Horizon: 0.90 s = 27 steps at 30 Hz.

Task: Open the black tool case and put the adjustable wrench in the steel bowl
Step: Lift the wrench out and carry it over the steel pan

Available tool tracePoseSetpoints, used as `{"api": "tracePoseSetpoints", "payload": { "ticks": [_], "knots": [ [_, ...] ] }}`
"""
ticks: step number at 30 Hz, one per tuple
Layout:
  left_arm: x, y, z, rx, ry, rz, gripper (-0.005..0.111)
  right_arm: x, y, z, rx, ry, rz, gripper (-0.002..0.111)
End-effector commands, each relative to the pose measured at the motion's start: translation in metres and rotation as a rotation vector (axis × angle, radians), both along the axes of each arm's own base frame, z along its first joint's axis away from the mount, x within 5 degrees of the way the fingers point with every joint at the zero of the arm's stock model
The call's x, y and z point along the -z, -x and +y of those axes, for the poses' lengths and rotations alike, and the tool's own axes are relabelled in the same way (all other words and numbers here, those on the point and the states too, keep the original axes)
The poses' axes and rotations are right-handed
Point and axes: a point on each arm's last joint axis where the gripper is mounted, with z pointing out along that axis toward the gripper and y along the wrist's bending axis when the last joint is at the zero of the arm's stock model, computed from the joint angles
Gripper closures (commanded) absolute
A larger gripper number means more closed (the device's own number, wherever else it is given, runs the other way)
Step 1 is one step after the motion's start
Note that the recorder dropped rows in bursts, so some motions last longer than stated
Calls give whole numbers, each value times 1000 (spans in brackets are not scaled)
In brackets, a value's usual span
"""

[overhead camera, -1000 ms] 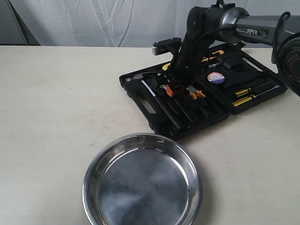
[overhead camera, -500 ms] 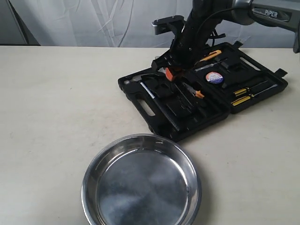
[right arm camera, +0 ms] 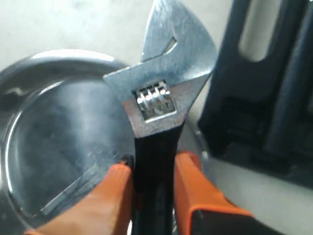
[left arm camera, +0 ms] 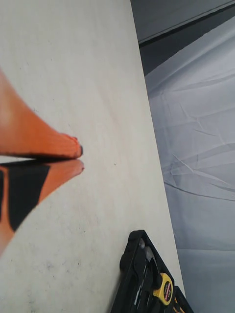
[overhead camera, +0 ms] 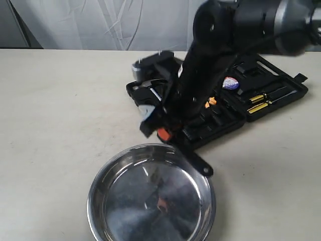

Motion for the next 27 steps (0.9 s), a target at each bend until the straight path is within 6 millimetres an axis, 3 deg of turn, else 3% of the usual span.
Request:
{"api": "tracePoseSetpoints", "payload": {
  "ticks": [1,5,14,16,22,25,27],
  "knots": [
    [-2,0,0,4,5,-12,106,28,51,12,-40,-33,-11,109],
    [-2,0,0,4,5,-12,106,49,66,27,-67,-51,-64,109],
    [-2,0,0,4,5,-12,106,74,66,29,-68,8,6,108],
    [-2,0,0,4,5,-12,106,74,66,29,-69,9,5,101],
    [-2,0,0,4,5,-12,106,74,66,29,-67,7,6,60],
    [-2,0,0,4,5,-12,106,74,66,29,-63,2,5,59],
    [-2,0,0,4,5,-12,106,72,65,30,-57,-8,-10,69]
  ]
}}
